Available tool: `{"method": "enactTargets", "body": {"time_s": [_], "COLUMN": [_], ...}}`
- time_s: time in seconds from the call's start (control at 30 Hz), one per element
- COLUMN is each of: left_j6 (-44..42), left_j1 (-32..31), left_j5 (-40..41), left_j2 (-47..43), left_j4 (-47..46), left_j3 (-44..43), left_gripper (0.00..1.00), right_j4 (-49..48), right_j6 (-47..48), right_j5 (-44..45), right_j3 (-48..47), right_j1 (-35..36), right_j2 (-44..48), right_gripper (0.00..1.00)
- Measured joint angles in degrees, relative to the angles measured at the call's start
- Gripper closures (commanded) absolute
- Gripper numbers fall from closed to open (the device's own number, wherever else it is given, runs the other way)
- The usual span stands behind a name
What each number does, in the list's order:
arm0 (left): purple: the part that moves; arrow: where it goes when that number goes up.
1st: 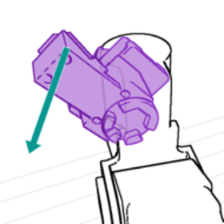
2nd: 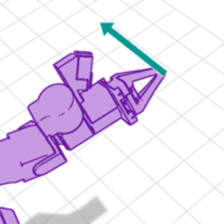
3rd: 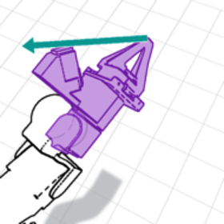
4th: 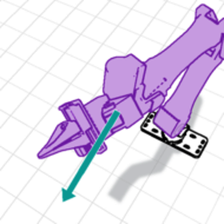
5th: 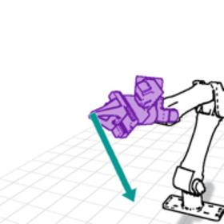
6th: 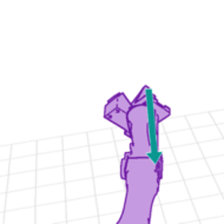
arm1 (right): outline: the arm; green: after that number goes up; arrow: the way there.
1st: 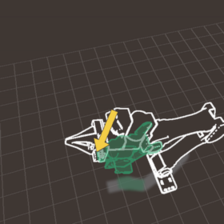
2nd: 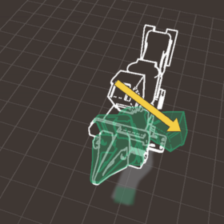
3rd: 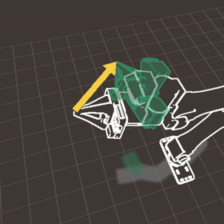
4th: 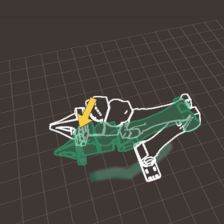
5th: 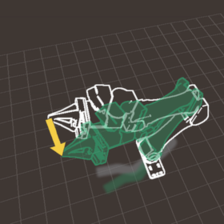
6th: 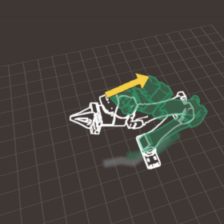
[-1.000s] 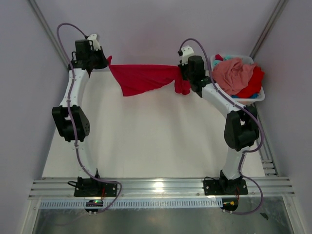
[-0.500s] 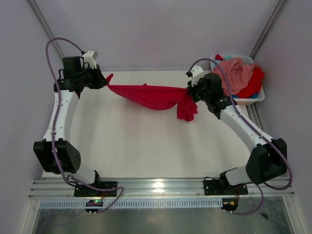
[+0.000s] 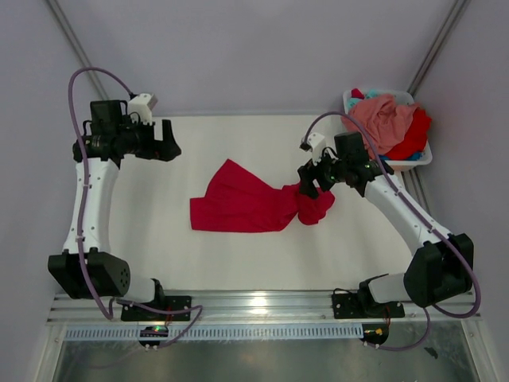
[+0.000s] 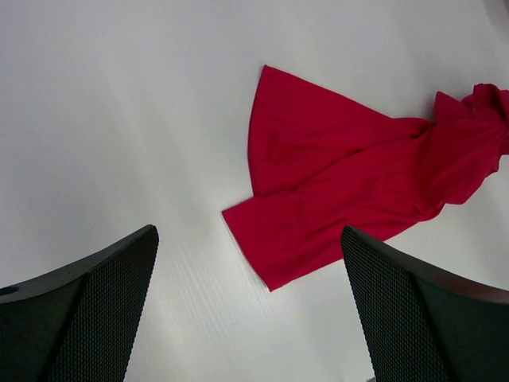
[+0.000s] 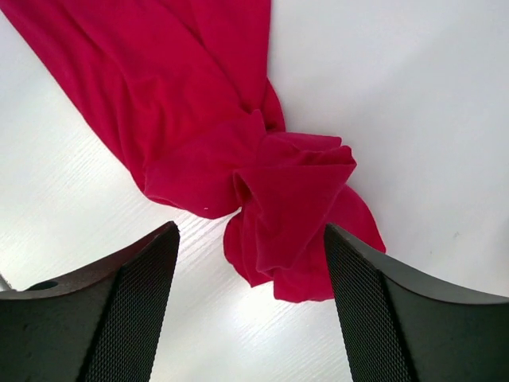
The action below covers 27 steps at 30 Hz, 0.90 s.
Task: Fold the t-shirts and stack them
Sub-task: Flatten the tshirt out
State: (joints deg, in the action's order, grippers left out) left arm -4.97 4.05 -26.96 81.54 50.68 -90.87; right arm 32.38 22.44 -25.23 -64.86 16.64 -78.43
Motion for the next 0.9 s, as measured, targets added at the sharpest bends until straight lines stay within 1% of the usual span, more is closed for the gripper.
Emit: {"method": "enactTargets", "body": {"time_s": [0.13,0.27,0.33,0.43,0.53,0.63,0.73,0.9], "left_j6": [0.2,-0.3,-2.0,-6.3,-10.7,-14.3,-16.8,-19.2], "left_j1": [0.0,-0.1,-1.0,-4.4,-9.3,-12.8,-13.9,-13.7], "left_j5": [-1.2,-5.7,-7.3,-7.9,-7.5,-6.1,-3.7,2.0], "left_j2": [1.5,4.6,7.6,13.1,17.2,17.9,17.7,17.2], "left_j4": [-0.3,-0.6,0.4,3.7,6.9,9.6,10.8,10.2], "left_j3": [0.0,0.0,-0.2,-0.4,1.8,4.9,7.2,13.4], "left_gripper": [0.01,0.01,0.05,0.07,0.06,0.07,0.07,0.07], "right_j4": [1.2,4.5,6.6,8.0,7.5,6.1,3.3,1.5], "right_j6": [0.5,1.8,2.5,3.1,3.1,2.6,1.8,1.0], "right_j5": [-1.0,-2.3,-3.5,-4.3,-4.0,-2.3,0.4,2.8], "right_j3": [0.0,-0.3,-0.4,-0.2,0.6,1.5,2.6,4.1], "right_j1": [0.0,0.0,0.0,0.0,0.0,0.0,0.0,0.0], "right_j2": [0.3,0.3,0.1,-0.2,-0.1,0.1,0.1,-0.1], "right_gripper": [0.21,0.21,0.21,0.21,0.20,0.18,0.18,0.18]}}
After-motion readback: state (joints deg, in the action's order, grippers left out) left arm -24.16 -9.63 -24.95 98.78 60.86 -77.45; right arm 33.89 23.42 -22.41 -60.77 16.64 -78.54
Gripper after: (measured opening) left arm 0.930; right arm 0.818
